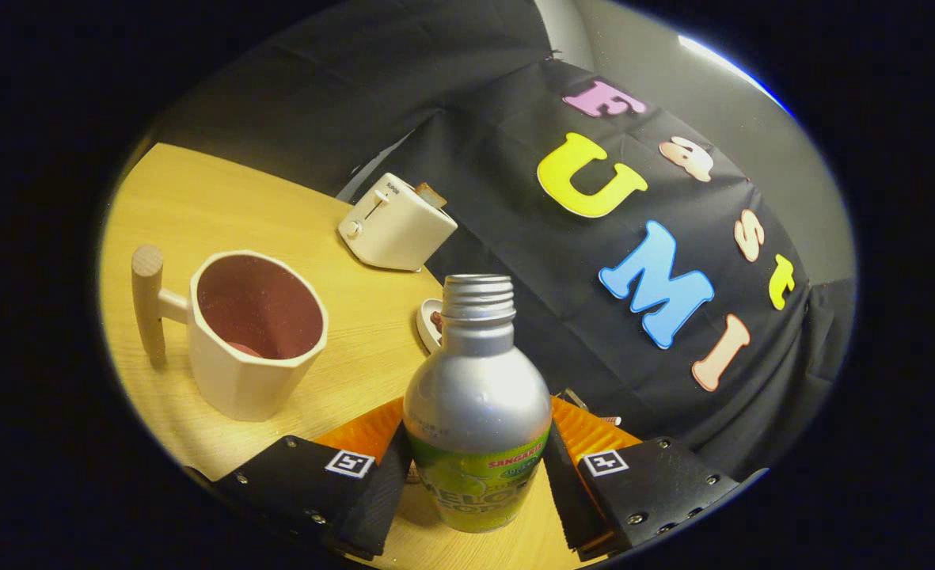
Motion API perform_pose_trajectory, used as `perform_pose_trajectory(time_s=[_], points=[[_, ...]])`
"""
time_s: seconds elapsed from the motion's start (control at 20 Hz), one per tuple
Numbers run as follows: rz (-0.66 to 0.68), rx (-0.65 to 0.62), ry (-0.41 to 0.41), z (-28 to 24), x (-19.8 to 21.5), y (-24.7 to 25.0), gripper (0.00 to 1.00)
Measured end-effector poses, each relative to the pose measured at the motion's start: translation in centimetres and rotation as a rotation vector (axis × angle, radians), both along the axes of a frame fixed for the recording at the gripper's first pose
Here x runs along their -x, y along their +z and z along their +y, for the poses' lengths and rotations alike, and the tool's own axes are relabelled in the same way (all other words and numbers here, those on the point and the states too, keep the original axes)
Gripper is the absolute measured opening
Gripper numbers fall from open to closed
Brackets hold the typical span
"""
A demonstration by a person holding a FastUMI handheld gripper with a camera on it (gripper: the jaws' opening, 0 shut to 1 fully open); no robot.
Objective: Take the bottle from table, then pour the juice into the cup, finally place the bottle on the coaster
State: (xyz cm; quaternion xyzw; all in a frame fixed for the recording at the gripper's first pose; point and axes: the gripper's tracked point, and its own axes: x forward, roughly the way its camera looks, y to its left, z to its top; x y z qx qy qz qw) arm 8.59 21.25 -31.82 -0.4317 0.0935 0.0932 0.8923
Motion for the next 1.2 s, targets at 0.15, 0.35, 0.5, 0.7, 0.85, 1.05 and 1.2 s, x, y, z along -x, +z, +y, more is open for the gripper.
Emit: perform_pose_trajectory(time_s=[0.15, 0.35, 0.5, 0.7, 0.85, 1.05, 1.2], points=[[0.009, 0.081, 0.025, 0.8, -0.2, -0.9, 0.80], [-0.012, 0.178, 0.032, 0.4, -0.1, -1.0, 0.81], [-0.015, 0.232, 0.039, 0.2, -0.3, -1.1, 0.81], [-0.025, 0.275, 0.054, 0.3, -0.2, -0.9, 0.80], [-0.059, 0.342, 0.065, 0.2, -0.2, 0.0, 0.80], [-0.122, 0.451, 0.092, 0.7, -0.2, 0.8, 0.80], [-0.146, 0.493, 0.106, 0.8, 0.0, 0.9, 0.80]])
